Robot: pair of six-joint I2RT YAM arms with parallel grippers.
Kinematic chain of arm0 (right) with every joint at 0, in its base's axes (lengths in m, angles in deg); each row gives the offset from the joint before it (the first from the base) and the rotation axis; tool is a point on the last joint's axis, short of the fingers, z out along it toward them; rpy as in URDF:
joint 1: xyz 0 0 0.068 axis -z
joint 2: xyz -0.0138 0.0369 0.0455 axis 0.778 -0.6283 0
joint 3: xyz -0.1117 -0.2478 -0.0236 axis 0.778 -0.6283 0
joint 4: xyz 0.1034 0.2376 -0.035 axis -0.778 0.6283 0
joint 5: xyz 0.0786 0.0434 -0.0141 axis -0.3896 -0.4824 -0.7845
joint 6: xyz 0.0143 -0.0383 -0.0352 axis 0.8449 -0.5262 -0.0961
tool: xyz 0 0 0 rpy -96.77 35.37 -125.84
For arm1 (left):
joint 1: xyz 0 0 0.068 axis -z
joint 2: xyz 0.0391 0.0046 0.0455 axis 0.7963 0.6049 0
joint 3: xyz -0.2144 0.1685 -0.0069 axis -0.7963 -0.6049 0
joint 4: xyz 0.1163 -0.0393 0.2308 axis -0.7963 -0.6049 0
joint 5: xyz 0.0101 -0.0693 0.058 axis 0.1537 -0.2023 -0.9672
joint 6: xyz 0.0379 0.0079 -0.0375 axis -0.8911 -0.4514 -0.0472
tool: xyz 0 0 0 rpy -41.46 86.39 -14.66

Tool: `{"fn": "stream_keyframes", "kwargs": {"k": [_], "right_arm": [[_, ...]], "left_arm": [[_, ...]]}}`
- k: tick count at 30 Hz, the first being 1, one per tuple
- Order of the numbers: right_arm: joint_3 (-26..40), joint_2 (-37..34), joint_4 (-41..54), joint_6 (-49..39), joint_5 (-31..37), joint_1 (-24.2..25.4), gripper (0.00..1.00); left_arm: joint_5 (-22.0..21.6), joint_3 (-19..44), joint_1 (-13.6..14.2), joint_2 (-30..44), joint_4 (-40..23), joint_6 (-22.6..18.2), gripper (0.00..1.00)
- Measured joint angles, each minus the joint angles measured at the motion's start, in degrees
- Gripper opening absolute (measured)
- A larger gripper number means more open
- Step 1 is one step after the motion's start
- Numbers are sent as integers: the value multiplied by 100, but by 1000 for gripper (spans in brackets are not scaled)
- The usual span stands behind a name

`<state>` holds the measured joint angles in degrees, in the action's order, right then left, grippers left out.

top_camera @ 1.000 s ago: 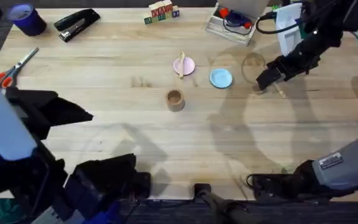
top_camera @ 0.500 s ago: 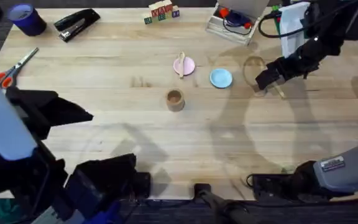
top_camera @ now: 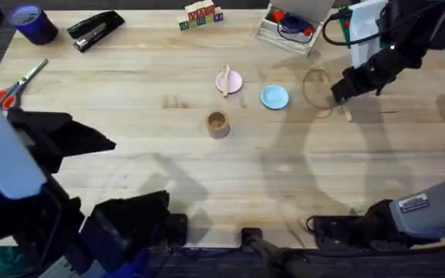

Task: Pick up a utensil and set it on the pink plate, then put the other utensil in the container.

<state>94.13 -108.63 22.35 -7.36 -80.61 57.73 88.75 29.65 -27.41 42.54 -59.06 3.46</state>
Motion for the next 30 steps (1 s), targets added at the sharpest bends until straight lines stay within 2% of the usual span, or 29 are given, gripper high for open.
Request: {"fn": "stream_keyframes", "kwargs": {"k": [2, 3, 20, 30], "right_arm": [[2, -1, -43, 6, 42, 4, 56], [2, 0, -49, 1, 43, 7, 42], [14, 2, -31, 0, 63, 7, 31], [424, -136, 914, -66, -129, 26, 31]], "left_arm": [[-1, 0, 0, 0, 0, 0, 995], [0, 0, 0, 0, 0, -1, 995], [0, 0, 0, 0, 0, 0, 995], [0, 0, 0, 0, 0, 0, 995]]}}
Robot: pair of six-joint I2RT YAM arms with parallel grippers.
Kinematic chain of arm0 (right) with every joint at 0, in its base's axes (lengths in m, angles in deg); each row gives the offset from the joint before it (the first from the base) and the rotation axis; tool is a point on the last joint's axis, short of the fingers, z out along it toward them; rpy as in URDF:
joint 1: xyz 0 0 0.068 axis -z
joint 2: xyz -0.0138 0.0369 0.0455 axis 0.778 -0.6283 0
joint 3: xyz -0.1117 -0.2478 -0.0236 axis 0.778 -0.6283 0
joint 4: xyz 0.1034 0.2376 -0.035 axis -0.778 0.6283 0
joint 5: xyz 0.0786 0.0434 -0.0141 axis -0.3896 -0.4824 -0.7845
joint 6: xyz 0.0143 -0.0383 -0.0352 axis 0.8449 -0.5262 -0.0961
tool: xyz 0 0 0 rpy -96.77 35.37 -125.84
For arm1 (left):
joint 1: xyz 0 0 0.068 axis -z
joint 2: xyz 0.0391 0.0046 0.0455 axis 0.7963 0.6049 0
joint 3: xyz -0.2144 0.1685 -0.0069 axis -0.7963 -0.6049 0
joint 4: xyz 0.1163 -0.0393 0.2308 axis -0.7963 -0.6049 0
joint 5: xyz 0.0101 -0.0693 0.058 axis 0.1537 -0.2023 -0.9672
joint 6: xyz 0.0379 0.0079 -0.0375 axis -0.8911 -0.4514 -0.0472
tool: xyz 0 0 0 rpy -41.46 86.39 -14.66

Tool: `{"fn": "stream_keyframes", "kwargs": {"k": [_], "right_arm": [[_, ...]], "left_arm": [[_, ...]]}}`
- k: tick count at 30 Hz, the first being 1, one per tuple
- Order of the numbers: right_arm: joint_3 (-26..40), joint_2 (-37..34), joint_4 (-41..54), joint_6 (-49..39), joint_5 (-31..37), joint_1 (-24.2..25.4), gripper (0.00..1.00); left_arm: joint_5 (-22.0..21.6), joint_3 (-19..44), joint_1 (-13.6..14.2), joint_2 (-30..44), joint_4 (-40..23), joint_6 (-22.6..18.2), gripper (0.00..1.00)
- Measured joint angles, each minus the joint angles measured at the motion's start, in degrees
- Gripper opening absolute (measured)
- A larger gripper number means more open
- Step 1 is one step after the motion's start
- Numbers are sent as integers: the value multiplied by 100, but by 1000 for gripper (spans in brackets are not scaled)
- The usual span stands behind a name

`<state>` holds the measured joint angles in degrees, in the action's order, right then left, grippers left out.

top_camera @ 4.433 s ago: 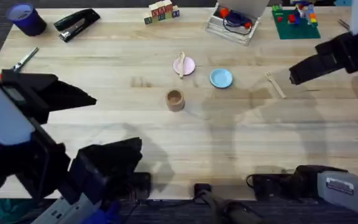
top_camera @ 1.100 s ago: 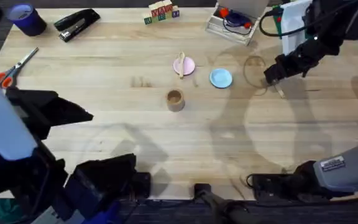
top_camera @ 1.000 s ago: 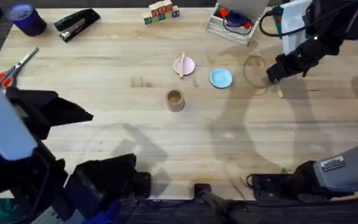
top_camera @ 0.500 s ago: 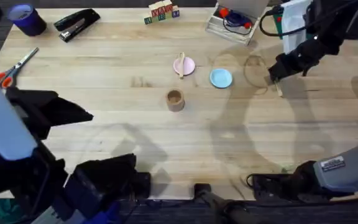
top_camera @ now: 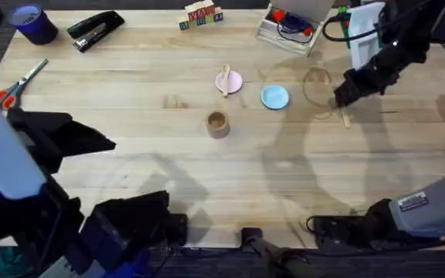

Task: Pick up a utensil and set it on the pink plate, then put the other utensil in the container.

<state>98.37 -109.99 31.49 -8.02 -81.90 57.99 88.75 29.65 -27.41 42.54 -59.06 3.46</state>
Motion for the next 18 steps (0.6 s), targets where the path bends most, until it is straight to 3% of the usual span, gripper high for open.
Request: {"fn": "stream_keyframes", "kwargs": {"k": [10, 18], "right_arm": [[548, 440, 596, -377, -358, 0, 32], [954, 1126, 597, -756, -1326, 0, 32]], "left_arm": [[-2, 0, 0, 0, 0, 0, 995], [0, 0, 0, 0, 0, -1, 993]]}}
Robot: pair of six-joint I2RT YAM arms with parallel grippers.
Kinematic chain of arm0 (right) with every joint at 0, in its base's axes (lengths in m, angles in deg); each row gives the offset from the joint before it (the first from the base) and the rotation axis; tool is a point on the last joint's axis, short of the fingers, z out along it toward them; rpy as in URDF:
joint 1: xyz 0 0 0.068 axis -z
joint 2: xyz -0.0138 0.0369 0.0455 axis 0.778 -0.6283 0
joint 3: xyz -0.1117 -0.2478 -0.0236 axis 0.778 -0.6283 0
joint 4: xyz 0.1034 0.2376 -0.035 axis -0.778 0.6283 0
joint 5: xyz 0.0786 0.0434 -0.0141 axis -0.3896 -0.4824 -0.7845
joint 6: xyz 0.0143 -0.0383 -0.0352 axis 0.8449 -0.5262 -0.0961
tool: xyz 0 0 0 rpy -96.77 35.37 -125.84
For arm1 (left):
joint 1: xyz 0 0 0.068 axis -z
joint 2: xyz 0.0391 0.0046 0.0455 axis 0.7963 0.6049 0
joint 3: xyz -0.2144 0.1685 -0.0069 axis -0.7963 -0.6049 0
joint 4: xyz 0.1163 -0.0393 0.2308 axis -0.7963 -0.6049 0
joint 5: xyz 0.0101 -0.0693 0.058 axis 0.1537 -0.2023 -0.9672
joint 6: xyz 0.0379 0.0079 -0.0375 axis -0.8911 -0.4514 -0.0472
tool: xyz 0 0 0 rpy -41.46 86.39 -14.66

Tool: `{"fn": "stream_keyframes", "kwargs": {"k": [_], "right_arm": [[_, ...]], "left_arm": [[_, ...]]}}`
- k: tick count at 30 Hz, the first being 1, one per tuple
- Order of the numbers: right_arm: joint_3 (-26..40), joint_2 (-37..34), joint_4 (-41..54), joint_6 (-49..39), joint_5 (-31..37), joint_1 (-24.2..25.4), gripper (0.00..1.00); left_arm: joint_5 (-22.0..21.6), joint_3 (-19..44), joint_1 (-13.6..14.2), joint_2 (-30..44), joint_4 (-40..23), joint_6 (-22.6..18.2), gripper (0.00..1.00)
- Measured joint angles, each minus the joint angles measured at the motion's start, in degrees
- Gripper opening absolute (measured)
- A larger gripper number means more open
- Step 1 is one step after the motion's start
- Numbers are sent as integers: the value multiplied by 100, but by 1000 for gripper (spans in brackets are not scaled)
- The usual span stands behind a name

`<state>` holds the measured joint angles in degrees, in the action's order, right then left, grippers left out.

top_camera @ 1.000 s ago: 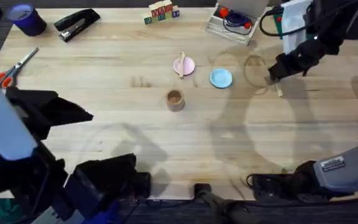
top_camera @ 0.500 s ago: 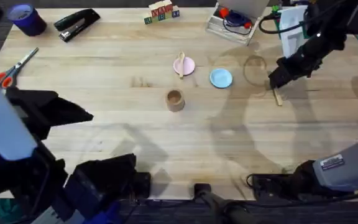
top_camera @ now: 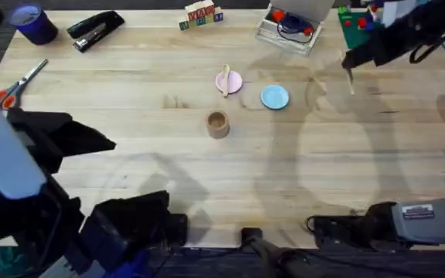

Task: Pick up a utensil and set it on the pink plate, then put the other utensil in the container.

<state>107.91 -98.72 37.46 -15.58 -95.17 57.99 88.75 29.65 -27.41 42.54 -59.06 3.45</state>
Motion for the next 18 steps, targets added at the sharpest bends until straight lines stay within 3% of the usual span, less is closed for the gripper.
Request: {"fn": "stream_keyframes", "kwargs": {"k": [6, 18], "right_arm": [[23, 347, -27, -310, -1129, 0, 31], [25, 488, -38, -1452, -4193, 0, 32]], "left_arm": [[0, 0, 0, 0, 0, 1, 995], [0, 0, 0, 0, 0, 1, 995]]}}
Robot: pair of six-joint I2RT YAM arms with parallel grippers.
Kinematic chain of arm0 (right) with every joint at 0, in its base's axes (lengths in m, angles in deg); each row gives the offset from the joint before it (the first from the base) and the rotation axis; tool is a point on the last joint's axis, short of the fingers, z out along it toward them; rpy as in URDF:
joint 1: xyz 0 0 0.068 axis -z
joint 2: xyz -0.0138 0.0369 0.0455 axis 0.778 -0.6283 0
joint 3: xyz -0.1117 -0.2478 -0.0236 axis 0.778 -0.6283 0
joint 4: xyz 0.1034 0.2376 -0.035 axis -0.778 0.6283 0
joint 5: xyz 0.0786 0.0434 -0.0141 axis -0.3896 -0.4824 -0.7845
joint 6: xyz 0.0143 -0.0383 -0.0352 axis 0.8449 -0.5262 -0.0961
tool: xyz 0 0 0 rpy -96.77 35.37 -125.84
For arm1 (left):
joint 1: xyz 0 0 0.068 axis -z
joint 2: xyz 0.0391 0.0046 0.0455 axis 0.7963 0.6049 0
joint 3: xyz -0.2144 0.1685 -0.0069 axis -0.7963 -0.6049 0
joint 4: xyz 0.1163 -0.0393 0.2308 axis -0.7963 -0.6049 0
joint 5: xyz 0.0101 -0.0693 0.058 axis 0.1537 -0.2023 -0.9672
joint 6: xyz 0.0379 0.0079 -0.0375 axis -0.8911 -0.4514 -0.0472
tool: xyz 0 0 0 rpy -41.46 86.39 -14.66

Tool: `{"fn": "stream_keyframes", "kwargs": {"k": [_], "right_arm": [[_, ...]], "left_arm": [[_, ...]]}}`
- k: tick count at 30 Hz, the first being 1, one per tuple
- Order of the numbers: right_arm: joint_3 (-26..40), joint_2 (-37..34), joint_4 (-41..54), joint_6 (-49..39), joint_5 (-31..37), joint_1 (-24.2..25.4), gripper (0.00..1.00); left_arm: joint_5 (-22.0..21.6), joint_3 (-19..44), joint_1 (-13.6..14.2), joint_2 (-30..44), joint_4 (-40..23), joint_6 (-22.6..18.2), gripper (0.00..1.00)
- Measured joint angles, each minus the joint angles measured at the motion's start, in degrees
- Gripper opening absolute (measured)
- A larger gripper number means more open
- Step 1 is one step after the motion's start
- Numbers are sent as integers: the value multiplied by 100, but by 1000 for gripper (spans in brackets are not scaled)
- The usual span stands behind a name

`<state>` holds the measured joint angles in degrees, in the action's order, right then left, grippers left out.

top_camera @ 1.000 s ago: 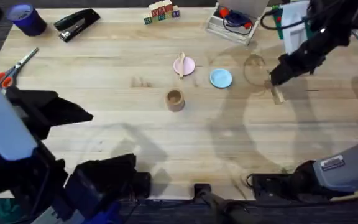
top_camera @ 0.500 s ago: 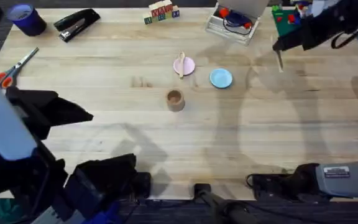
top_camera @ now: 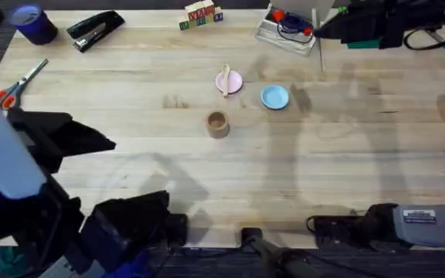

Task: Pick up a utensil and set it on the pink plate, then put the other utensil in the container.

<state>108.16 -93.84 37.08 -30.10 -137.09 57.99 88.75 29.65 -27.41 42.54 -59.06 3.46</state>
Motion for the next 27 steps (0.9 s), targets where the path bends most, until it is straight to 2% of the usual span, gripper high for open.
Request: {"fn": "stream_keyframes", "kwargs": {"k": [16, 20, 27], "right_arm": [[0, -2, -15, -1646, -2227, 0, 32], [0, -23, -24, -1793, -2572, 0, 32], [7, -322, -28, -1846, -2658, -43, 32]], "left_arm": [[0, 0, 0, 0, 0, 0, 995], [-2, 0, 0, 0, 0, 0, 995], [-2, 0, 0, 0, 0, 0, 993]]}}
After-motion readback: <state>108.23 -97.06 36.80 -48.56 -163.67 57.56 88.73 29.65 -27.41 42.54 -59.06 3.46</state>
